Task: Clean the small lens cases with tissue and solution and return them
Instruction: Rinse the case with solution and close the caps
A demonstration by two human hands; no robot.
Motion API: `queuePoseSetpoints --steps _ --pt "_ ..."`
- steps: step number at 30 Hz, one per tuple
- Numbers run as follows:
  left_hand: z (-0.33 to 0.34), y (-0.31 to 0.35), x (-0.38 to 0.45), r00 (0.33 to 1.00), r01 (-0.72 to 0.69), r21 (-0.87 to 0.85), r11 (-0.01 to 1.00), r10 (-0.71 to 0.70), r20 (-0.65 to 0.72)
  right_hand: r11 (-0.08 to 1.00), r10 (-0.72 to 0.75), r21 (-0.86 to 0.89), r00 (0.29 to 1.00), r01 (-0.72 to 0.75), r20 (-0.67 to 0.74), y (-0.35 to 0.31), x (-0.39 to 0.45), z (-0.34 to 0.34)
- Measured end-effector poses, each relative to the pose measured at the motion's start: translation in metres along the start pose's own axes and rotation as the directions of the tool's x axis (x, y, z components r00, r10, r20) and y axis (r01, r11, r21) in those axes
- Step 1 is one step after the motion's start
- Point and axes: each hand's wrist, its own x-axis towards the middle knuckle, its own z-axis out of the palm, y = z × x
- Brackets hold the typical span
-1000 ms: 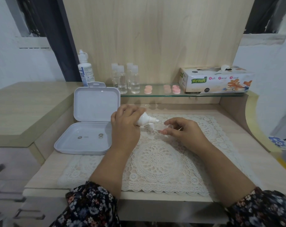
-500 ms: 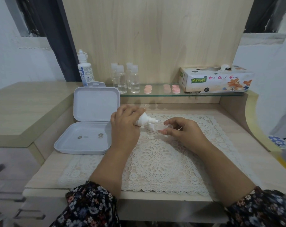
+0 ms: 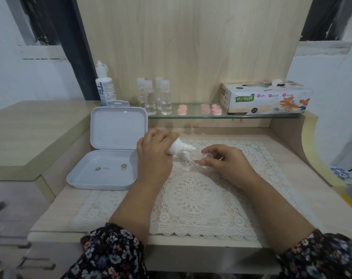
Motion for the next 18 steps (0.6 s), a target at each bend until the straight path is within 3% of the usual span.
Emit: queuePoseSetpoints --steps 18 --pt "0.0010 -0.0016 0.0002 1.000 0.011 -0.049 0.999 -0.011 0.007 1.000 0.008 -0.021 1.000 -0.008 0.005 -0.0004 0.0003 0.0004"
